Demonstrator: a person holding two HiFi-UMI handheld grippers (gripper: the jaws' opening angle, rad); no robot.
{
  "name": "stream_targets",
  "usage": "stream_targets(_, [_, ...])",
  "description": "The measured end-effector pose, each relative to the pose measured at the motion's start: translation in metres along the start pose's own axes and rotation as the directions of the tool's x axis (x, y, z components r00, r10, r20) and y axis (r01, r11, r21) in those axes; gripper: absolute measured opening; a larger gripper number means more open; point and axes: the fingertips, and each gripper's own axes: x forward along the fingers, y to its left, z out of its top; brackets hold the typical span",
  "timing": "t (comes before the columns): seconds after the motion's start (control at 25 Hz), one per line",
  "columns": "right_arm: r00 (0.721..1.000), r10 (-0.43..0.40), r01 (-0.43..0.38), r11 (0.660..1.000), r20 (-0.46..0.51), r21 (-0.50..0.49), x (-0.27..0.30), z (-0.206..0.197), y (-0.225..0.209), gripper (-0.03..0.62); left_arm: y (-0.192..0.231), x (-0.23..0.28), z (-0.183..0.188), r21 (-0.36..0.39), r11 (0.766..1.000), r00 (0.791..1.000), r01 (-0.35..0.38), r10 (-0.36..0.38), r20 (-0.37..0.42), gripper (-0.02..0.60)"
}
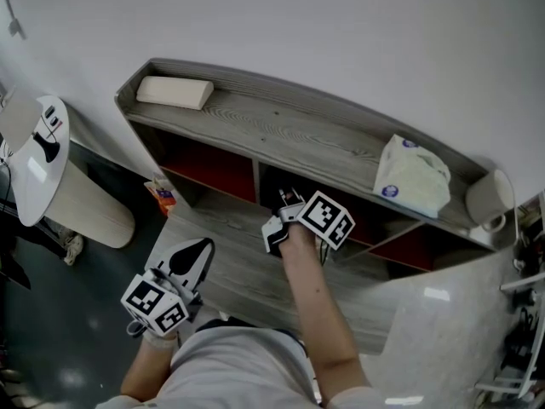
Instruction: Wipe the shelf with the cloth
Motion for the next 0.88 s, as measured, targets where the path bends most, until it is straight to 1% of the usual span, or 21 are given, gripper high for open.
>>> stream_targets(0.24, [0.998,-0.023,0.013,0.986,0.059,0.166,0.013,0.013,-0.010,0.127,0.002,0.009,0.001,-0.003,1.000,1.000,0.001,-0.001,0.002,0.014])
stream_targets(0.36, [0.997,-0.019,-0.001,0.964,0.072,0.267,0.016,0.013,-0.016,0.127,0.002,0.013,0.000,-0.006,1.000,1.000,0.000,0.000,-0.001,0.014])
stream_targets(0.52, [0.996,-0.018,-0.014,0.934,0.084,0.357,0.016,0.009,-0.021,0.127,0.001,0.016,-0.003,-0.014,1.000,1.000,0.000,-0.001,-0.009,0.014])
stream_targets(0.6, [0.997,-0.026,-0.006,0.924,0.077,0.383,0.014,0.005,-0.022,0.127,-0.001,0.017,-0.004,-0.016,1.000,1.000,0.003,-0.004,-0.010,0.014])
stream_targets(0.88, [0.998,-0.045,0.024,0.912,0.042,0.409,0.004,-0.007,-0.022,0.127,-0.005,0.013,-0.006,-0.011,1.000,1.000,0.011,-0.011,-0.010,0.014])
